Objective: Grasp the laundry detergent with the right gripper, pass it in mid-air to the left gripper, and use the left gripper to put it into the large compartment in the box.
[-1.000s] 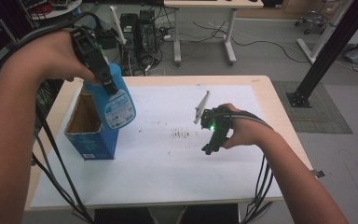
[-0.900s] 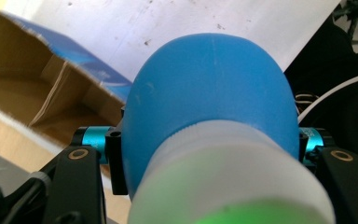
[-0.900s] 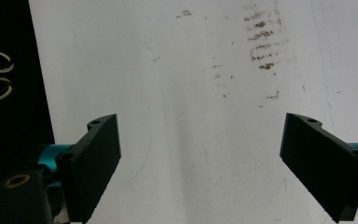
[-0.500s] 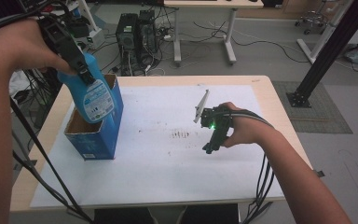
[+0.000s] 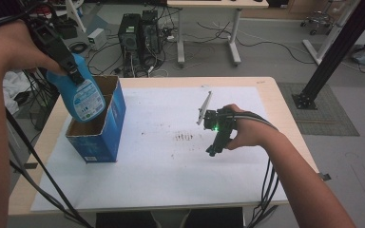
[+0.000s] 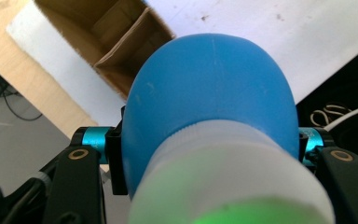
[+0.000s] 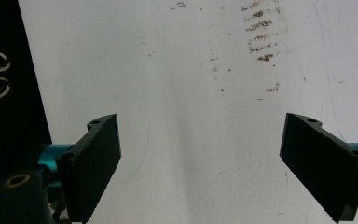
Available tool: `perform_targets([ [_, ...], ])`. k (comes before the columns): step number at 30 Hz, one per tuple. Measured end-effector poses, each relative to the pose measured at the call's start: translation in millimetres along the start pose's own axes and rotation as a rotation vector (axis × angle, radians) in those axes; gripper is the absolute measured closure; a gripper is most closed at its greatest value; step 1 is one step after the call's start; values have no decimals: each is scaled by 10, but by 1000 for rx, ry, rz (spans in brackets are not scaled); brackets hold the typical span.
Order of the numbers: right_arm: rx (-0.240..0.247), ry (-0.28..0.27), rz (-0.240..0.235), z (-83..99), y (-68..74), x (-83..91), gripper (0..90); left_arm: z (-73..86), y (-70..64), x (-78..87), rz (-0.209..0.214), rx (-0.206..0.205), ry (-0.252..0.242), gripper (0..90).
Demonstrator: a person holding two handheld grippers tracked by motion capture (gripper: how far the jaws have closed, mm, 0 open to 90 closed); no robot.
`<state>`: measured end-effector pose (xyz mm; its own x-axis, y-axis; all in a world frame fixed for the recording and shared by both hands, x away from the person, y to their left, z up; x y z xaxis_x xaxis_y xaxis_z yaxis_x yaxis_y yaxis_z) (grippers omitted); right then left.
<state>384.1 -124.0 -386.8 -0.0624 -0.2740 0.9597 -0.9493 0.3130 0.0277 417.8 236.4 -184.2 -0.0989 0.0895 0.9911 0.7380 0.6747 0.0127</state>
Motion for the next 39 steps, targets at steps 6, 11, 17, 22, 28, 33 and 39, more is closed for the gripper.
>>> perform_targets([
  [6,0,3,-4,-11,-9,-52,115,29,111,-271,7,0,9,390],
  [11,-9,10,-4,-9,-2,-63,115,52,141,-484,8,-13,16,390],
  [17,-9,4,-7,-21,8,-74,115,58,140,-749,-7,-39,39,390],
  [22,-8,7,-11,-17,27,-101,115,71,124,-991,7,-63,53,390],
  [28,-8,7,-17,-2,36,-146,115,106,134,-1283,8,-116,66,390],
  [33,-9,7,-20,-2,39,-161,116,131,148,-1467,12,-130,79,390],
  [39,-4,5,-21,-17,39,-179,116,155,158,-1656,26,-128,91,389],
])
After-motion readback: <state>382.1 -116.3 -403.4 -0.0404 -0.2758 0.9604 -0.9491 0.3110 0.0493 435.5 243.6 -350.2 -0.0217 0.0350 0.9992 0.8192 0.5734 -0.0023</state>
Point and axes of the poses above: each handheld gripper's, and its own axes: x roughly backward along the jaws, z roughly out of its underside, y roughly to its left, the point moved 7 cm from there along -x, roughly forward along the jaws, and after that the axes turned 9 degrees about -x, right-handed, at the moved point
